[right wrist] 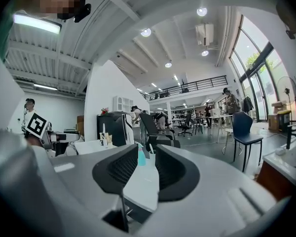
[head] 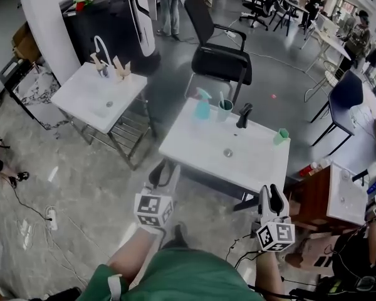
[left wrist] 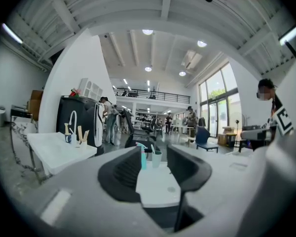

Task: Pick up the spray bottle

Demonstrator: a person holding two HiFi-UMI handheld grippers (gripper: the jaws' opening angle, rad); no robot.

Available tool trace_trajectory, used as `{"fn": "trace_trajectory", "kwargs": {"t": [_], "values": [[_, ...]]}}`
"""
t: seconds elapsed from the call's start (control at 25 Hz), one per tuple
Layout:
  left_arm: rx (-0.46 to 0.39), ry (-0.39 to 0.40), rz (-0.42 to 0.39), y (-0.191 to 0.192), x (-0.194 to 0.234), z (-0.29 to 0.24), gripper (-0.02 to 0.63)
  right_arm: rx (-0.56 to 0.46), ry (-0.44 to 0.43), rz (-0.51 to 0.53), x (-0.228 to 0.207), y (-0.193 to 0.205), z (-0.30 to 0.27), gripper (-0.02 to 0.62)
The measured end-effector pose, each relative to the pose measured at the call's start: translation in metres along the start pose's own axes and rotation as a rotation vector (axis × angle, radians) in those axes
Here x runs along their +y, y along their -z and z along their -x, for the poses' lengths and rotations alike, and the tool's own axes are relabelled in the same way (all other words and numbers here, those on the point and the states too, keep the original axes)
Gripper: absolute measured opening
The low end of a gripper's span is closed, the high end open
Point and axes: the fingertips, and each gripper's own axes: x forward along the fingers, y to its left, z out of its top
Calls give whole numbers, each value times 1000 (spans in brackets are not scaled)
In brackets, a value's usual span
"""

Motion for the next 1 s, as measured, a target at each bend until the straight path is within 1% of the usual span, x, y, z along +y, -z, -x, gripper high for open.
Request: {"fn": "trace_trajectory", "kwargs": {"t": [0.32, 0.52, 0.84, 1.0], "values": [[18, 17, 32, 4, 59, -48, 160, 25, 1, 8, 25, 1, -75, 101], [31, 25, 38, 6, 76, -72, 160, 36, 11, -4, 28, 7, -98, 101], [33, 23, 18, 5, 74, -114, 160, 32, 19, -22, -6, 11, -126, 101], [43, 8, 11, 2, 71, -141, 159, 23, -2, -38, -27, 6, -153, 101]]}}
